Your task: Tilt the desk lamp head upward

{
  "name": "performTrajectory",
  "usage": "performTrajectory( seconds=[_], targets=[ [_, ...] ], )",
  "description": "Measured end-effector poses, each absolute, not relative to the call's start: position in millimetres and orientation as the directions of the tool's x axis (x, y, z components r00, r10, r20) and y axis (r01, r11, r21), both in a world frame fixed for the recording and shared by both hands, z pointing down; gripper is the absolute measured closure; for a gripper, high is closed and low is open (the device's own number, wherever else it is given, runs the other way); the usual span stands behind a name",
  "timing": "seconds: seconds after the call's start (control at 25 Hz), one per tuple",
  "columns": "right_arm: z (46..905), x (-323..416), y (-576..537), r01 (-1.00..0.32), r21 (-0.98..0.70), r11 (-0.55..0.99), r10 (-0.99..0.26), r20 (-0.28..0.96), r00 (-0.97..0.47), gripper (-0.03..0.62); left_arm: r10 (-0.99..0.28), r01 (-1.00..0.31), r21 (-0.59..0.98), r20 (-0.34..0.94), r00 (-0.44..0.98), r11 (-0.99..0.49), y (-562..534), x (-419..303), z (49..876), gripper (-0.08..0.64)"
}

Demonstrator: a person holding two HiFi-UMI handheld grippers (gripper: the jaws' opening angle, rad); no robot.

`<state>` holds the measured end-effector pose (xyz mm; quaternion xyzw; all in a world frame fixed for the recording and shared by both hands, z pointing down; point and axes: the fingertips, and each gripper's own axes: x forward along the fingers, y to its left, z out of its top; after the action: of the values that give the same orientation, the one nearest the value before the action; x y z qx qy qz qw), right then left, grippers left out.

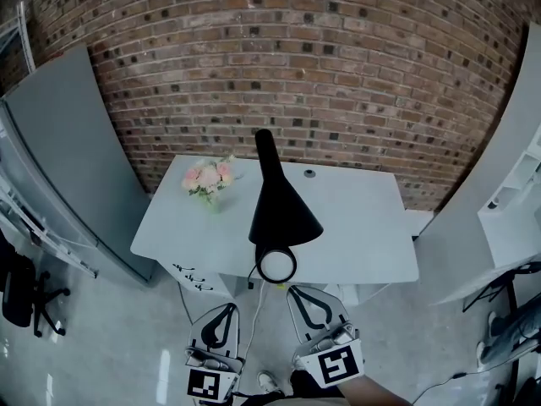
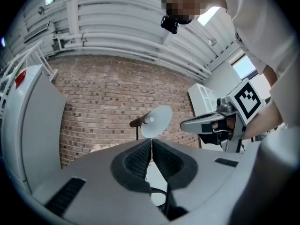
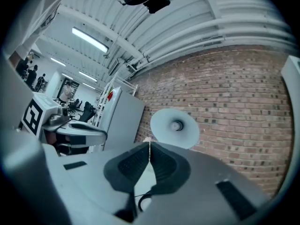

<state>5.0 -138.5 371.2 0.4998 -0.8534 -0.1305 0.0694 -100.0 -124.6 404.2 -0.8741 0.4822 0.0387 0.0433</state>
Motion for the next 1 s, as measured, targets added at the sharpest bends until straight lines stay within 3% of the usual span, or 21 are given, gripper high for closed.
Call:
performTrajectory(
  seconds=[0.52, 0.72, 1.0],
  targets=[
    [366, 40, -103, -0.897, 0.125, 0.425, -0.902, -0.031, -0.431, 0.574, -0.853, -0.863, 0.029, -0.171, 0.493, -0.504, -100, -99, 388, 0.546],
    [365, 58, -104, -0.89, 0.135, 0.435, -0.896, -0.03, -0.443, 0.574, -0.851, -0.865, 0.041, -0.212, 0.481, -0.499, -91, -95, 416, 0.552],
    [367, 79, -115, -0.895, 0.147, 0.422, -0.902, -0.029, -0.43, 0.574, -0.886, -0.906, 0.012, -0.215, 0.411, -0.423, -90, -95, 386, 0.552]
  ],
)
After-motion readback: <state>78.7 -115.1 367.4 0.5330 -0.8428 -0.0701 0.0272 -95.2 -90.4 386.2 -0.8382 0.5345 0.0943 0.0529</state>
